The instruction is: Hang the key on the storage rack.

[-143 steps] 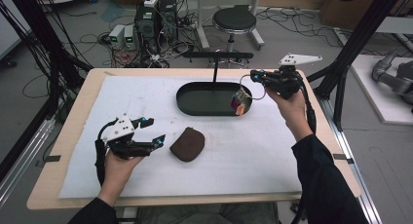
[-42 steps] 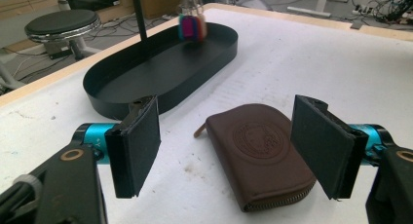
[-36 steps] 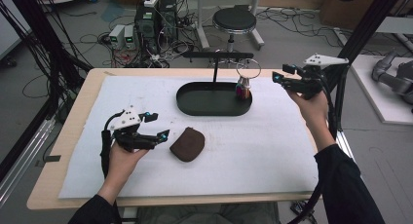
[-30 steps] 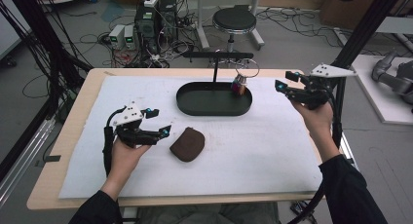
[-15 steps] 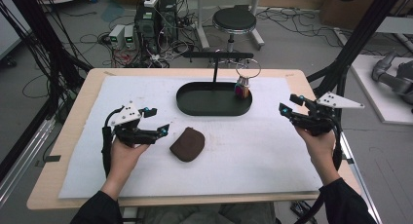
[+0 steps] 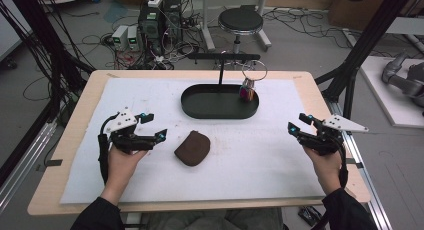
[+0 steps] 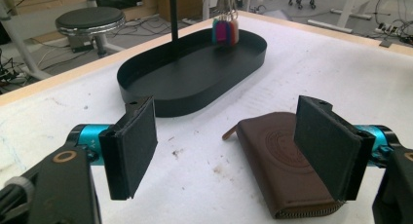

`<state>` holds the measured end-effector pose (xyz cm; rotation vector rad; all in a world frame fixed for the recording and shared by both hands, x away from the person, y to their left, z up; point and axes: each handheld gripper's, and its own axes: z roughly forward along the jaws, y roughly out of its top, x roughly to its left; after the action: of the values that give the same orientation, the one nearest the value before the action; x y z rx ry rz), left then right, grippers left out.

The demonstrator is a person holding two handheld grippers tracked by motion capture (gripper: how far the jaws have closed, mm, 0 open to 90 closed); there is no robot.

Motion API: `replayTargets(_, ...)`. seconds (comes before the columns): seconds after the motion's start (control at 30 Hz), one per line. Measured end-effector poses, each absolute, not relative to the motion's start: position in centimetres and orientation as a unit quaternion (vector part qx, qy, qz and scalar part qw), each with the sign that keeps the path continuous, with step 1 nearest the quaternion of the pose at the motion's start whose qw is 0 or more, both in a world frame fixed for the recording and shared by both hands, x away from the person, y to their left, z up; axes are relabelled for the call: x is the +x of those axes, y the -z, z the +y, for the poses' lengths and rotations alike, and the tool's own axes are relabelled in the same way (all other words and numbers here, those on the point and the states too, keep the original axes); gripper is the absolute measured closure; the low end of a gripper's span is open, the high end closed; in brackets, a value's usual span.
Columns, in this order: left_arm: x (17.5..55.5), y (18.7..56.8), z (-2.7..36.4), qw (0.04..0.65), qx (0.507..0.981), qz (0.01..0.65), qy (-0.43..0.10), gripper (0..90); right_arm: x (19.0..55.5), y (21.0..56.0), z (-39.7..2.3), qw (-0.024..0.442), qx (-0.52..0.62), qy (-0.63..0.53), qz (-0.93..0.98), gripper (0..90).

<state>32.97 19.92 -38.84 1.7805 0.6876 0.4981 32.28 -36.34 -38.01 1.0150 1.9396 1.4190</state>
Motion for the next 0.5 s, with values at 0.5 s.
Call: replayTargets(0.5, 33.16, 39.04, 19.31, 0.551, 0.755, 0.287, -0.212, 24.2, 32.06, 39.06, -37.07, 0.274, 0.388, -0.508, 0.718, 39.5)
